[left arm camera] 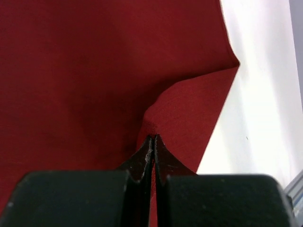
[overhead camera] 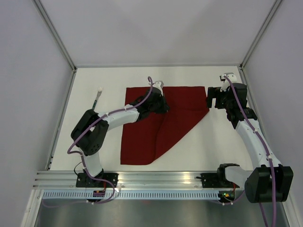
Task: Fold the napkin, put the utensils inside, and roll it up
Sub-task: Fold the napkin at the center of the board.
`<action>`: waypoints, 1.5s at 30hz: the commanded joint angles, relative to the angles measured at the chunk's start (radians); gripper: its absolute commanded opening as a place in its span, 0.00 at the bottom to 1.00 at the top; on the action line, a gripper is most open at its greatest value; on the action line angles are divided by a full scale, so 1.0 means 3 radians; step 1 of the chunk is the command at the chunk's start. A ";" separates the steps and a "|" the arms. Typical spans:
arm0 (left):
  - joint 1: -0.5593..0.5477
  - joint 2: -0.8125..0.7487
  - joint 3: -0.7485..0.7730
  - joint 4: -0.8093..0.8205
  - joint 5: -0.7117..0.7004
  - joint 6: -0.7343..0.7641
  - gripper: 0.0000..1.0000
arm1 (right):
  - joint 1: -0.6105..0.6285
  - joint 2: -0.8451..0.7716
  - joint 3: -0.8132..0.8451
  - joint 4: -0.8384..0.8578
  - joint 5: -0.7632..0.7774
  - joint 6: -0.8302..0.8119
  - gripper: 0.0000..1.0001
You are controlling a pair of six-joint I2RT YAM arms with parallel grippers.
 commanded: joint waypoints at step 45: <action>0.2033 0.0641 0.1164 -0.0819 0.0962 0.0149 0.02 | 0.0002 0.0006 0.0020 0.0021 -0.0037 0.0008 0.98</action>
